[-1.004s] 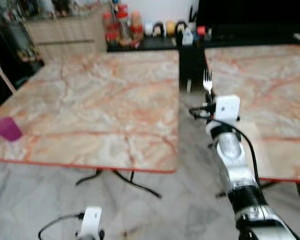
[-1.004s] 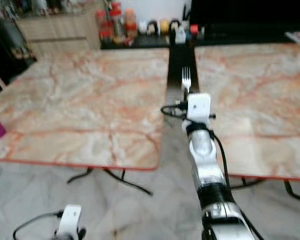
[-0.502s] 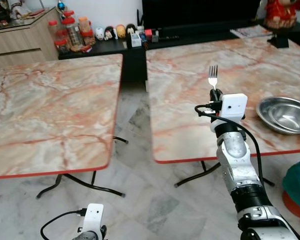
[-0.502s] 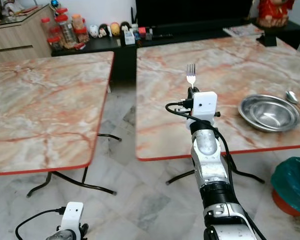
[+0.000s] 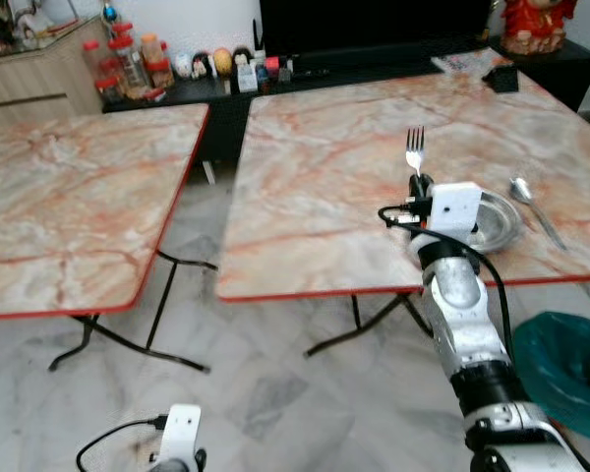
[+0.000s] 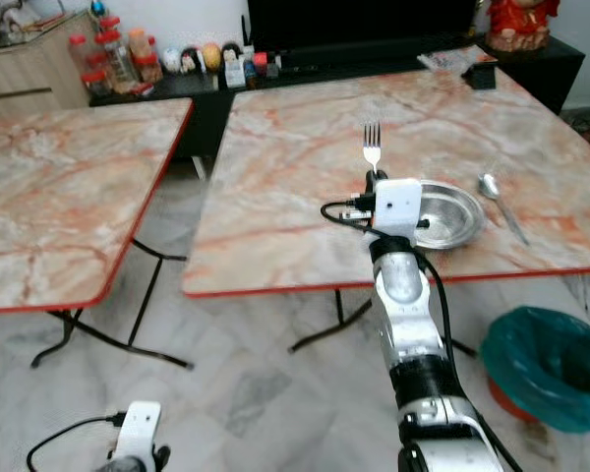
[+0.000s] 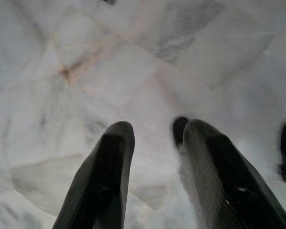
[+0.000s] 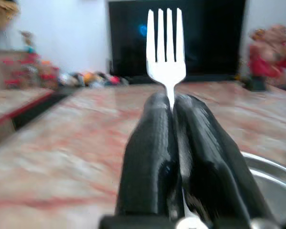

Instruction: Setting the table

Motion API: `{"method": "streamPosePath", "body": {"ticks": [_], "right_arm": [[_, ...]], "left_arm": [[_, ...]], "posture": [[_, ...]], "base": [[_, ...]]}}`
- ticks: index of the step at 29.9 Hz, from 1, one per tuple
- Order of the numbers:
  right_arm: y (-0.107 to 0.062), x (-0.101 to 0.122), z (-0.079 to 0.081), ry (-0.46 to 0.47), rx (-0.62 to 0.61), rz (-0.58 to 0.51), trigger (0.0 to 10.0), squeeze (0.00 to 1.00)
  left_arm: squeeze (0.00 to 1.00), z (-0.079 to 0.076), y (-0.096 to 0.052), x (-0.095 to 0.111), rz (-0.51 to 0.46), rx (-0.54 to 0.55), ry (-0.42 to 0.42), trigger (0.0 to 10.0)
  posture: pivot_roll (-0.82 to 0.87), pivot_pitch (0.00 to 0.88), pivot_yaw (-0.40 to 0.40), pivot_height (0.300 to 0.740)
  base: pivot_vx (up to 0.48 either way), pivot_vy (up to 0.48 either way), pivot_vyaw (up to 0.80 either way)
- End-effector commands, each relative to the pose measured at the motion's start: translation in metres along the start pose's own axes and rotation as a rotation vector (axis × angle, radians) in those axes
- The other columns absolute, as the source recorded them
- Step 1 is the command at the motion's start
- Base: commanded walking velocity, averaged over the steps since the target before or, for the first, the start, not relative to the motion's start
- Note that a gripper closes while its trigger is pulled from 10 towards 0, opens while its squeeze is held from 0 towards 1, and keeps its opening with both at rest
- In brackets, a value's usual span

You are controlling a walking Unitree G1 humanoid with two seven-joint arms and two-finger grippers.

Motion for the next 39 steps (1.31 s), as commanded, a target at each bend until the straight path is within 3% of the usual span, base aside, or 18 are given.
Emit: {"method": "streamPosePath", "body": {"ticks": [1,21,39], "right_arm": [[0.0055,0.0109,0.0009,0.008,-0.003,-0.035,10.0,0.00],[0.0029,0.0060,-0.0034,-0.002,-0.014,-0.010,10.0,0.00],[0.0018,0.0047,-0.0050,-0.006,-0.018,-0.004,10.0,0.00]], "left_arm": [[0.00,0.0025,0.0000,-0.0006,0.011,0.005,0.010,10.0],[0.00,0.0043,-0.0008,-0.0051,0.019,0.008,0.009,10.0],[0.00,0.0071,-0.0016,-0.0077,0.013,0.017,-0.033,10.0]], "posture": [[-0.11,0.000,0.124,0.740],[-0.11,0.000,0.123,0.740],[-0.11,0.000,0.122,0.740]], "base": [[0.000,-0.480,0.00],[0.000,-0.473,0.00],[0.049,0.000,0.00]]}}
Point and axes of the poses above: a point about 5 cm out from each wrist's last joint towards the gripper, its own y axis pointing out of the wrist towards the gripper, its own x axis along the axis of the wrist's last joint, z = x × y, the point moved 1 cm from there along y, pointing out of the wrist towards the gripper, and after that the axes turned 11 degrees about -y, right-handed, at the moved point
